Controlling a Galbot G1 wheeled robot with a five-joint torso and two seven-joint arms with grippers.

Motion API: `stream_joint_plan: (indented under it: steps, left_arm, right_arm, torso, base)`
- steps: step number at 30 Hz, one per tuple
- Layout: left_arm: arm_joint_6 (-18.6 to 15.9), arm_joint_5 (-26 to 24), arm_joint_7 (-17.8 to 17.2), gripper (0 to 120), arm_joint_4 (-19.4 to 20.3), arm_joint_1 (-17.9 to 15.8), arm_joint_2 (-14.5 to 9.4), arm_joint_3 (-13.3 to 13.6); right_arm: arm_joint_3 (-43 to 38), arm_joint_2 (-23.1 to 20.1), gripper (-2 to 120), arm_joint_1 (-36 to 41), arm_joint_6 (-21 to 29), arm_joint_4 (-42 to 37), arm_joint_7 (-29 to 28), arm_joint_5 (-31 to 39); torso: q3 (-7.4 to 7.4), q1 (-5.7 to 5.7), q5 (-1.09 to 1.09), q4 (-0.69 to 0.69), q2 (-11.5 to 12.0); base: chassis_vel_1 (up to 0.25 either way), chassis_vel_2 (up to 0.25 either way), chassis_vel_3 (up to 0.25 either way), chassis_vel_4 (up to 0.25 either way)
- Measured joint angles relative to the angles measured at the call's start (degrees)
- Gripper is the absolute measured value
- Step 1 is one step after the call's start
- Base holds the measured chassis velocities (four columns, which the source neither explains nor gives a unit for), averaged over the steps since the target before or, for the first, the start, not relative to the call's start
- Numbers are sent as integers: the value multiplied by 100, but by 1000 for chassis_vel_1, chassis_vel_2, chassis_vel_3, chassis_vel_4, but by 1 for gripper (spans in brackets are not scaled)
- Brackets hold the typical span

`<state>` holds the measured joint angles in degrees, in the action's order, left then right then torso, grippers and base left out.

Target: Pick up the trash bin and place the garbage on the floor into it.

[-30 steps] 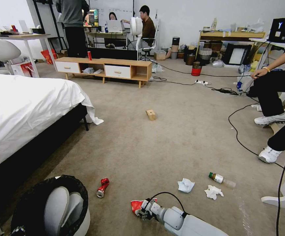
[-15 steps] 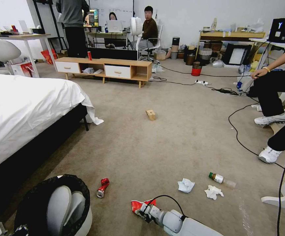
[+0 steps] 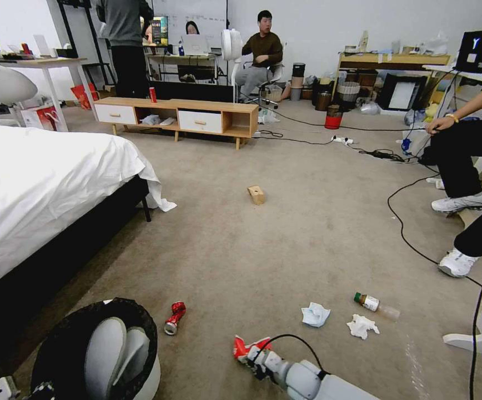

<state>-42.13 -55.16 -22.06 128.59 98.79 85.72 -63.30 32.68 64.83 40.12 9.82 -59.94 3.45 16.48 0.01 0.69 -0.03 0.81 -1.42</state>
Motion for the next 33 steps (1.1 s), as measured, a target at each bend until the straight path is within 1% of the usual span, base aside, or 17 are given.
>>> stream_joint_plan:
  steps: [2, 3, 6, 7, 9, 10, 12, 15, 16, 17, 18, 20, 23, 25, 28, 31, 33]
  left_arm:
    - [0, -39, -9, 2, 48, 22, -22, 41]
    - [0, -39, -9, 2, 48, 22, -22, 41]
    - [0, -165, -66, 2, 101, -3, -83, 94]
    - [0, -165, -66, 2, 101, -3, -83, 94]
    - [0, -258, -116, 2, 136, -35, -126, 140]
    - [0, -258, -116, 2, 136, -35, -126, 140]
    - [0, -426, -183, 2, 227, -41, -206, 213]
    - [0, -492, -200, 2, 266, -38, -254, 240]
    - [0, -582, -223, 2, 301, -40, -316, 257]
    - [0, -582, -223, 2, 301, -40, -316, 257]
    - [0, -690, -257, 2, 337, -41, -377, 277]
    - [0, -813, -277, 2, 379, -52, -465, 308]
    - [0, -888, -297, 2, 398, -69, -527, 331]
    - [0, -1023, -341, 2, 405, -150, -770, 390]
    - [0, -1048, -348, 2, 404, -159, -832, 404]
    - [0, -1106, -357, 2, 404, -168, -1098, 470]
    - [0, -1106, -357, 2, 405, -162, -1139, 475]
  right_arm:
    - [-260, -388, 0, 18, -15, -481, -148, 321]
    - [-260, -388, 0, 18, -15, -481, -148, 321]
    - [-714, -865, 0, 66, 35, -1385, -318, 806]
    - [-714, -865, 0, 66, 35, -1385, -318, 806]
    - [-1033, -1117, 0, 130, 79, -2024, -437, 1113]
    - [-1033, -1117, 0, 130, 79, -2024, -437, 1113]
    - [-1543, -1430, 0, 248, 92, -2894, -545, 1440]
    - [-1747, -1535, 0, 287, 114, -3254, -583, 1607]
    - [-2022, -1678, 0, 299, 120, -3788, -640, 1876]
    - [-2022, -1678, 0, 299, 120, -3788, -640, 1876]
    - [-2204, -1774, 0, 264, 120, -4181, -671, 2134]
    - [-2379, -1860, 0, 114, 120, -4647, -761, 2611]
    - [-2409, -1880, 0, -14, 112, -4880, -821, 2895]
    - [-2249, -1847, 0, -499, 21, -5448, -942, 3532]
    - [-2165, -1823, 0, -613, 7, -5555, -959, 3668]
    - [-1530, -1557, 0, -1341, -12, -5906, -1094, 4329]
    - [-1273, -1430, 0, -1628, 17, -5922, -1154, 4501]
  torso:
    - [0, 0, 3, 0, 0]
    - [0, 0, 3, 0, 0]
    - [0, 0, 3, -1, 0]
    - [0, 0, 3, -1, 0]
    - [0, 0, 4, -1, 0]
    - [0, 0, 4, -1, 0]
    - [0, 1, 4, -1, 0]
    - [0, 0, 5, -1, 0]
    - [0, 0, 3, -2, 0]
    - [0, 0, 3, -2, 0]
    - [-1, 0, 3, -2, 0]
    - [0, 0, 3, -2, 0]
    - [0, 1, 3, -2, 0]
    - [0, 0, 2, -2, 0]
    - [0, 1, 3, -3, 0]
    - [0, 0, 2, -2, 0]
    - [0, 1, 3, -1, 0]
  base:
    - [0, 0, 0, 0]
    - [0, 0, 0, 0]
    - [0, 0, 0, 0]
    - [0, 0, 0, 0]
    - [0, 0, 0, 0]
    - [0, 0, 0, 0]
    - [0, 0, 0, 0]
    - [0, 0, 0, 0]
    - [0, 0, 0, 0]
    - [0, 0, 0, 0]
    - [0, 0, 0, 0]
    - [0, 0, 0, 0]
    - [0, 0, 0, 0]
    - [0, 0, 0, 0]
    - [0, 0, 0, 0]
    - [0, 0, 0, 0]
    - [0, 0, 0, 0]
